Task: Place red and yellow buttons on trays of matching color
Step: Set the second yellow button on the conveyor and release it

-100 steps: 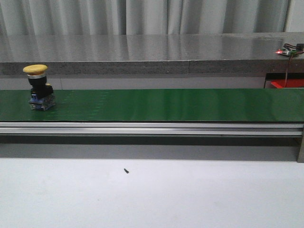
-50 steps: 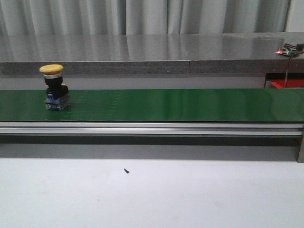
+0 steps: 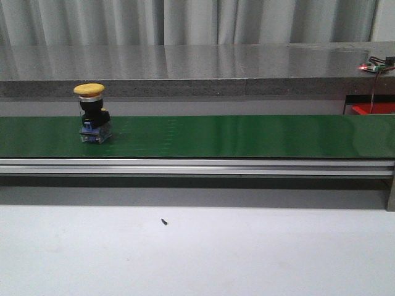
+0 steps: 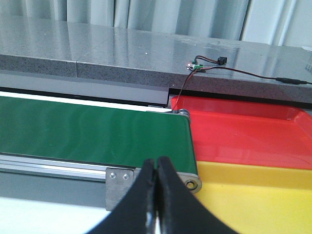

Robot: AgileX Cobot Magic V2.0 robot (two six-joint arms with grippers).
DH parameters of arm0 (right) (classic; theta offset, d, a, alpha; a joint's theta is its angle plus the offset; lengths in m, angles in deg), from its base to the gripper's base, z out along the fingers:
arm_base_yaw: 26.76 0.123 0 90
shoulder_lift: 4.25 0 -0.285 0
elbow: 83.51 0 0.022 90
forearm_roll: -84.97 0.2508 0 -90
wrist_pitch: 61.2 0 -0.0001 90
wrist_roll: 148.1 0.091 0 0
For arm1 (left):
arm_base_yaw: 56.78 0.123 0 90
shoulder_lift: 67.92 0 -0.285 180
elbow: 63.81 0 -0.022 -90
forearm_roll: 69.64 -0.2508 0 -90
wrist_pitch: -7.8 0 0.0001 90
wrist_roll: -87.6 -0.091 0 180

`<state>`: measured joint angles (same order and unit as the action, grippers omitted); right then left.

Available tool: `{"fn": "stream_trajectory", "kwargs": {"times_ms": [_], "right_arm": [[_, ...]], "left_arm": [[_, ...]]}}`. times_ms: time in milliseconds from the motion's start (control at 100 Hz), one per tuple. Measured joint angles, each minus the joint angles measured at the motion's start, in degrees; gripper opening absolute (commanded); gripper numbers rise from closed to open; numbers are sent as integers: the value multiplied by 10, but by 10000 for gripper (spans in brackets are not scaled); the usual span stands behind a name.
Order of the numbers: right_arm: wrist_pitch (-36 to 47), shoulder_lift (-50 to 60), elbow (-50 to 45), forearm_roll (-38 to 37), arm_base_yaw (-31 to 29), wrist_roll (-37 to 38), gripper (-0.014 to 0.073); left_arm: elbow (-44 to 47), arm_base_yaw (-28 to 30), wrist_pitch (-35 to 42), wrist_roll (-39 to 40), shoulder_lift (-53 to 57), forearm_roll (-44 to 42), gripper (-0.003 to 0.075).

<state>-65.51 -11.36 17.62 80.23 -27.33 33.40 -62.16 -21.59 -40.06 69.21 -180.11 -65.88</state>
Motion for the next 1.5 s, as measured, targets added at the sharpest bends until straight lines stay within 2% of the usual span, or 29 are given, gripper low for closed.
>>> {"fn": "stream_trajectory", "kwargs": {"times_ms": [330, 780, 990, 1180, 1280, 1360, 1430, 1500], "right_arm": [[0, 0, 0, 0, 0, 0, -67], [0, 0, 0, 0, 0, 0, -67], [0, 0, 0, 0, 0, 0, -67], [0, 0, 0, 0, 0, 0, -67], [0, 0, 0, 0, 0, 0, -67], [0, 0, 0, 0, 0, 0, -67], [0, 0, 0, 0, 0, 0, -67], [0, 0, 0, 0, 0, 0, -67]], "left_arm": [[-6, -10, -28, 0, 98, 24, 208], [-49, -173, -45, 0, 93, 30, 208], [-56, -211, -41, 0, 49, 30, 209], [-56, -221, -38, 0, 29, 30, 216], [-56, -221, -38, 0, 29, 30, 304], [-57, -221, -38, 0, 29, 29, 475], [-57, -221, -38, 0, 29, 29, 570], [-57, -221, -38, 0, 29, 29, 589]]}}
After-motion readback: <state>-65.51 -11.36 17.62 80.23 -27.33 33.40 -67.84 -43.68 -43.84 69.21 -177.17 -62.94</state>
